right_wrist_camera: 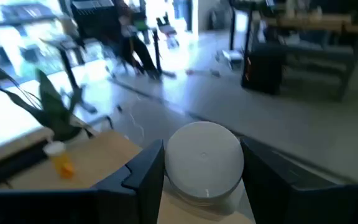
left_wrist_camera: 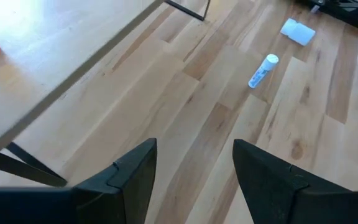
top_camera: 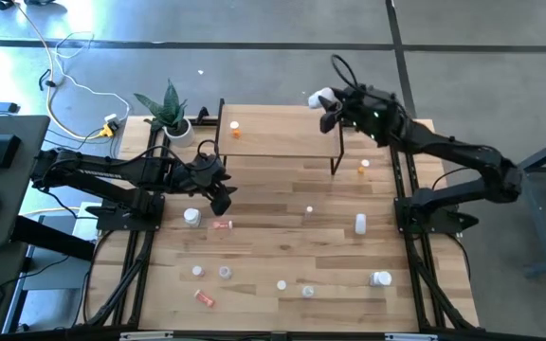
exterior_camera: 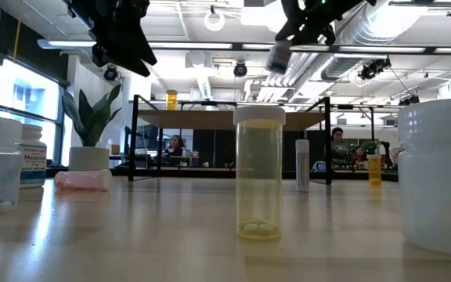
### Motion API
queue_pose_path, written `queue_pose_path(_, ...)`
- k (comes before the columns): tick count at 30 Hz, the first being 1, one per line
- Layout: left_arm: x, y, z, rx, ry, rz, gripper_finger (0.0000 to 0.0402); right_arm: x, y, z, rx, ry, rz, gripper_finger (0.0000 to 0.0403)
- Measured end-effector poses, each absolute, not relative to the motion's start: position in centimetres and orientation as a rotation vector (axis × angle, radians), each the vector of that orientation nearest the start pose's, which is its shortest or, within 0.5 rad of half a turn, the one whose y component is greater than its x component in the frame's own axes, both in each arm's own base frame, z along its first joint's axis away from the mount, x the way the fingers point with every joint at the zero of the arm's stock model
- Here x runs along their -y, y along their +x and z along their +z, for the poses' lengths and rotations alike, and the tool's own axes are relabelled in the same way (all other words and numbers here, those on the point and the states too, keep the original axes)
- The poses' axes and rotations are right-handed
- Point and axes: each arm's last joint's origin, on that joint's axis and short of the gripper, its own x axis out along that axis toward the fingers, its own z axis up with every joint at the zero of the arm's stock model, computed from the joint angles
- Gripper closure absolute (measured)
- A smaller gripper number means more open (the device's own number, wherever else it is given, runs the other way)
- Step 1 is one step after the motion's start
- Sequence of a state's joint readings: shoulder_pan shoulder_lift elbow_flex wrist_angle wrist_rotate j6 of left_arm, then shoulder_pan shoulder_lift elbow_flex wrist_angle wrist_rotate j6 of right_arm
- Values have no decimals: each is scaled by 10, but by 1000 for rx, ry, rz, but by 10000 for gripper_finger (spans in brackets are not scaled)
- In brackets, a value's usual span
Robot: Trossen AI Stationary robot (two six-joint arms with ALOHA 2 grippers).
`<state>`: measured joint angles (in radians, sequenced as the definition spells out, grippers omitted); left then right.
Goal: Pick and place medicine bottles onto shelf by color
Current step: Put the top blue pill bottle on the shelf
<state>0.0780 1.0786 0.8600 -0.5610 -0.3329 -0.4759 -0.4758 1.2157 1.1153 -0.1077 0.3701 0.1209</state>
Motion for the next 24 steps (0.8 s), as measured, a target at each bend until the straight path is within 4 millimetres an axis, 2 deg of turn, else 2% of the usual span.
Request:
queue_pose_path(3, -27, 213, 275, -666, -328, 583, 202, 144, 239, 366, -230, 190, -897, 238)
queue_pose_path(8, -27, 213, 275, -667, -324, 590, 202, 158, 249, 345, -345, 273, -941, 237)
queue_pose_path(16, -27, 212, 274, -682, -321, 593, 202, 168, 264, 318, -454, 301, -963, 237)
queue_pose_path(24, -27, 212, 274, -681, -321, 593, 202, 177, 265, 303, -520, 331, -1012, 237)
